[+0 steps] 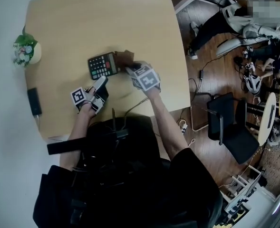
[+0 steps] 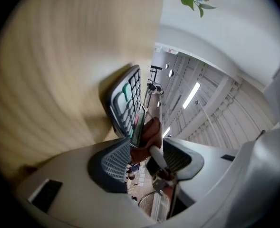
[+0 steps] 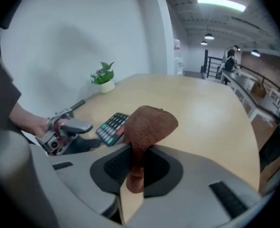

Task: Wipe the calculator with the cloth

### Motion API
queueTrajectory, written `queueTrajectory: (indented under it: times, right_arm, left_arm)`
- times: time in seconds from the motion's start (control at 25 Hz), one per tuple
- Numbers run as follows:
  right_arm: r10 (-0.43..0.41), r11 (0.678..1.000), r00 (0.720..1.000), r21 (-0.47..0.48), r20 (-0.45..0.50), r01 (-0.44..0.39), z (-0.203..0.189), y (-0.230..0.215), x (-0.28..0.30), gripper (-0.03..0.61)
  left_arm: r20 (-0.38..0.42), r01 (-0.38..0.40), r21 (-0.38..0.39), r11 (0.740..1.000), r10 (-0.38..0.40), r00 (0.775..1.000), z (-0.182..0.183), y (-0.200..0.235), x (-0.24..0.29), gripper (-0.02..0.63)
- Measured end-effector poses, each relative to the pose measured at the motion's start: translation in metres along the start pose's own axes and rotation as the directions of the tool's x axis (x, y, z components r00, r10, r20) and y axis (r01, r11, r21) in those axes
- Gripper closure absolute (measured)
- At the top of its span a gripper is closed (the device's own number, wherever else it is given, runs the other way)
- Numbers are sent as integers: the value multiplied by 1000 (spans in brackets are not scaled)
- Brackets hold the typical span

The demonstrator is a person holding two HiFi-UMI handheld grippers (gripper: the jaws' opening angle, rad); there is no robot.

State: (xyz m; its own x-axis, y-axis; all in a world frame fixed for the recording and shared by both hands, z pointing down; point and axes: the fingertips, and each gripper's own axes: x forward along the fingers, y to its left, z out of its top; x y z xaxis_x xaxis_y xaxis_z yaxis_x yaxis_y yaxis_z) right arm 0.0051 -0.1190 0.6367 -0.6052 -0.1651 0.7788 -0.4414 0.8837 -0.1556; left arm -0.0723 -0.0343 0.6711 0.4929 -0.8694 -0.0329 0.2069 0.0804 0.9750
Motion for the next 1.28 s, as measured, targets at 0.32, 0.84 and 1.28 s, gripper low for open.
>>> queueTrajectory:
  times: [0.32,0.84,1.28]
  right_arm:
    - [20,976,1000,-218,-19,-23,98,-37,74,532]
    - [155,988,958,12,-241,-157,34,-15,91,532]
    - [190,816,980,544,64,-194,-39,49,54,532]
  left_arm:
    - [114,-60,-71,996,68,991,4,5,-14,360]
    - [239,-108,-75,991,123,963,45,4,-24,367]
    - [172,-174,83,981,158,972,105,-8,-21,393]
